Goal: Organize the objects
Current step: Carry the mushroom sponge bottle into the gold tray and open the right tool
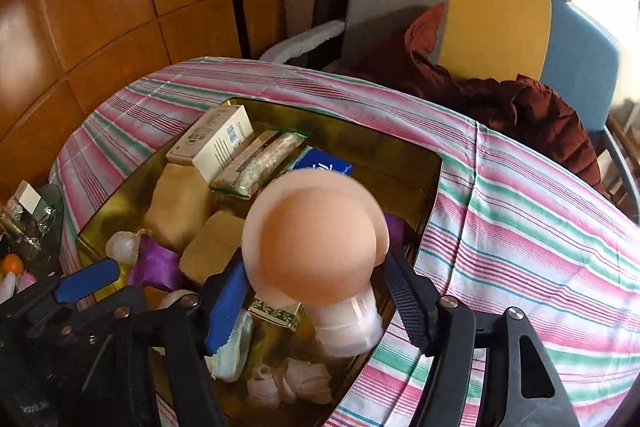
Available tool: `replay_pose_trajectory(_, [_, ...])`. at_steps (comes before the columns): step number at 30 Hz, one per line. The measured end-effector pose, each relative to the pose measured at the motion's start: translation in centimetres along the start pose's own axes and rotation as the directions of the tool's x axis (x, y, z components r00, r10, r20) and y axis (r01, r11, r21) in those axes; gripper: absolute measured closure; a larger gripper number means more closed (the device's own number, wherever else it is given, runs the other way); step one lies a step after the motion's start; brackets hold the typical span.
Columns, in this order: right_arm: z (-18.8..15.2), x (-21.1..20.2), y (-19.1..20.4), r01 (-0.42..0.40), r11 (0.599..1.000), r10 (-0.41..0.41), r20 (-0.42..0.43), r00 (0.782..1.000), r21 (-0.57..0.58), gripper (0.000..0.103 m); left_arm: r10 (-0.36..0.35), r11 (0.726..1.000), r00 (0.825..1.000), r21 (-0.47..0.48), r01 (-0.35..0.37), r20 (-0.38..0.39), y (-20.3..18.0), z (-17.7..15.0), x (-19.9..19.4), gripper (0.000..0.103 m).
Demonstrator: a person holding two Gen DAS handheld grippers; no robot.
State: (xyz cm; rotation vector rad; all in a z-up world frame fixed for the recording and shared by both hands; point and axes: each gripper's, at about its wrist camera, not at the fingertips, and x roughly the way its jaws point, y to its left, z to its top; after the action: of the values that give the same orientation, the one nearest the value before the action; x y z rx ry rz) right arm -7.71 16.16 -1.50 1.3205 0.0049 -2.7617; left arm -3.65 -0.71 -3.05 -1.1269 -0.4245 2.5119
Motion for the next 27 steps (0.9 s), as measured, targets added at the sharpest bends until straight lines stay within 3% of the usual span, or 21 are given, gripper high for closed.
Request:
replay_pose_trajectory(5, [0.0, 0.1, -1.1, 0.001, 0.996, -0.001, 0.008, 1.000, 0.095, 0.033, -0.003, 1.000, 1.000, -0.019, 0.002, -0.014, 0.5, -0.2, 0.4, 0.039])
replay_pose_trajectory(13, [-0.1, -3.0, -1.8, 0.047, 0.990, -0.064, 0.125, 0.990, 0.133, 0.027, 0.000, 1.000, 1.000, -0.020, -0.001, -0.012, 0.5, -0.4, 0.1, 0.039])
replay_pose_trajectory(14, [-0.2, -3.4, -1.7, 0.050, 0.991, -0.067, 0.132, 0.989, 0.127, 0.031, 0.002, 1.000, 1.000, -0.021, -0.003, -0.011, 0.4, -0.4, 0.1, 0.039])
replay_pose_trajectory(17, [-0.6, -4.0, -1.1, 0.097, 0.992, -0.106, 0.125, 0.986, 0.081, 0.054, 0.010, 1.000, 1.000, -0.023, -0.010, 0.001, 0.3, -0.3, -0.2, 0.039])
replay_pose_trajectory(21, [-1.2, -3.4, -0.6, 0.085, 0.996, -0.088, 0.087, 0.992, 0.040, 0.071, 0.009, 0.999, 1.000, -0.034, -0.009, 0.016, 0.4, -0.3, -0.5, 0.039])
replay_pose_trajectory(27, [0.6, -1.1, -0.7, 0.138, 0.990, -0.138, 0.088, 0.987, 0.010, 0.073, 0.029, 0.999, 1.000, -0.035, -0.029, 0.013, 0.2, -0.1, -0.9, 0.039])
